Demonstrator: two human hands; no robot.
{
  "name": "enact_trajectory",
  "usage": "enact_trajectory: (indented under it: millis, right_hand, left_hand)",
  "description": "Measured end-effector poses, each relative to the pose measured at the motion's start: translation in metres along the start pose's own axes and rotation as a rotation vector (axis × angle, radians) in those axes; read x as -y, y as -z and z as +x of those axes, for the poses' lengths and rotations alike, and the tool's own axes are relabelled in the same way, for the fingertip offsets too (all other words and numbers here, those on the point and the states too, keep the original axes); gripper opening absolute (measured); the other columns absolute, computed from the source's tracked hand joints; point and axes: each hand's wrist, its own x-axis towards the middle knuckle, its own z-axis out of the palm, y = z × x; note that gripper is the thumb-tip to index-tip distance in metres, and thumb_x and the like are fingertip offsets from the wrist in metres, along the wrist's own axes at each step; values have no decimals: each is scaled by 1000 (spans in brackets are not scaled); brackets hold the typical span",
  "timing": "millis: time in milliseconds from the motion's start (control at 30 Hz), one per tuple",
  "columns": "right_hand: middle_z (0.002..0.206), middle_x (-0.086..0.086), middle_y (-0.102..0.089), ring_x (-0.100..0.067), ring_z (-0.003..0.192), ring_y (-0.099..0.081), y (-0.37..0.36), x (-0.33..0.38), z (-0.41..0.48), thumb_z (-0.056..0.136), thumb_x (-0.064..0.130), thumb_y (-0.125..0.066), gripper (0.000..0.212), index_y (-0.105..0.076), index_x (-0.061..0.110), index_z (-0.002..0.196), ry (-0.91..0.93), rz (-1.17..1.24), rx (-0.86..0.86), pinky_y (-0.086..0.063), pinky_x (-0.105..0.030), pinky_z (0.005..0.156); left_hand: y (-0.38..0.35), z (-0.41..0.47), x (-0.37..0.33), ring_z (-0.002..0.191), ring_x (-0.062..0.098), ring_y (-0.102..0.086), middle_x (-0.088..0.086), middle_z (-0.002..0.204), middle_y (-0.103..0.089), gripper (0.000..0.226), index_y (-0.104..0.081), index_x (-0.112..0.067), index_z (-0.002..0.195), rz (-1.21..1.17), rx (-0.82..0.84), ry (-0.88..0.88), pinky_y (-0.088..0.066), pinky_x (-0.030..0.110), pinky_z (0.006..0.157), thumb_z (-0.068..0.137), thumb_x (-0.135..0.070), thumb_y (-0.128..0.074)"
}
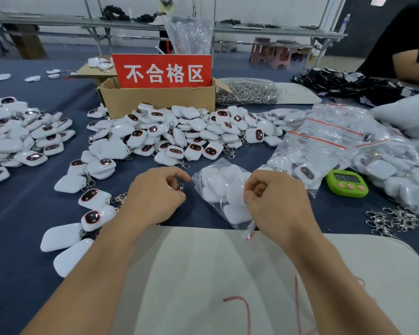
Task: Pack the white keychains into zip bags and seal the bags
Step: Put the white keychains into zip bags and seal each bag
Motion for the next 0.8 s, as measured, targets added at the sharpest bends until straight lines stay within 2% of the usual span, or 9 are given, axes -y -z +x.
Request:
enact_trajectory:
  millis: [67, 133, 267, 367, 467, 567, 667, 733, 800]
  right_hand:
    - [66, 11, -63, -15, 73, -61, 0, -1, 0, 84, 12, -61, 17, -64, 25, 72, -1, 0, -4, -56, -41, 73]
    - [66, 11, -63, -13, 72, -61, -1, -3, 1, 84, 11, -61, 18, -65, 24, 72, 9, 8, -22, -56, -39, 72]
    - [70, 19, -65, -4, 73, -60, -3, 1, -2, 84, 14, -66, 14, -69, 26, 78, 103, 130, -179, -45, -13, 65]
    - [83, 23, -68, -4, 83, -61, -6, 10, -8, 75, 19, -65, 18, -72, 32, 86, 272, 238, -180, -44, -10, 73]
    - [106, 18, -72, -5, 95, -63, -14, 16, -13, 71, 8, -67, 33, -73, 31, 94, 452, 213, -58, -48, -18, 82]
    - [92, 17, -73, -8, 82, -61, -21, 15, -11, 76, 11, -74, 32, -76, 32, 100, 429, 215, 45, -49, -21, 74]
    - [79, 17, -71, -9, 71, -59, -22, 13, -9, 86, 27, -74, 13, -77, 33, 96, 372, 353, 37, -48, -21, 68]
    - [73, 14, -72, -10, 67, -62, -21, 14, -9, 90, 36, -69, 9, -75, 30, 87, 295, 412, 6, -52, -32, 68]
    - [72, 10, -73, -14, 68, -66, -21, 12, -8, 93, 34, -66, 11, -74, 28, 89, 213, 477, -15, -55, -39, 68]
  left_hand:
    - [-2, 1, 0, 75, -4, -59, -23, 78, -67, 39, -75, -41, 94, -171, -77, 14, -39, 7, 58, 75, -7, -72]
    - [-2, 1, -4, 76, -7, -61, -29, 79, -69, 36, -74, -41, 95, -328, -174, 54, -39, 3, 60, 75, -12, -79]
    - [-8, -6, -21, 82, -4, -70, -21, 87, -76, 28, -77, -36, 98, -676, -177, 97, -52, 24, 76, 78, -19, -85]
    - [-18, -14, -33, 95, 14, -75, -6, 93, -80, 22, -78, -28, 96, -837, -46, 98, -57, 36, 93, 86, -8, -79]
    - [-24, -17, -45, 87, 16, -77, 1, 90, -81, 21, -78, -21, 96, -949, 5, 148, -57, 30, 81, 91, -2, -70]
    - [-23, -17, -50, 82, 19, -78, 4, 87, -80, 23, -81, -20, 89, -959, 10, 228, -58, 29, 71, 90, -2, -67]
    - [-19, -18, -51, 71, 24, -75, 9, 83, -79, 23, -82, -18, 82, -1052, 40, 239, -57, 27, 56, 90, -5, -64]
    - [-17, -20, -52, 53, 21, -63, 8, 71, -74, 20, -82, -16, 81, -1000, 42, 197, -47, 23, 45, 87, -11, -63]
    - [-17, -21, -53, 45, 16, -52, 1, 64, -68, 20, -81, -18, 76, -904, 12, 128, -38, 17, 42, 86, -16, -64]
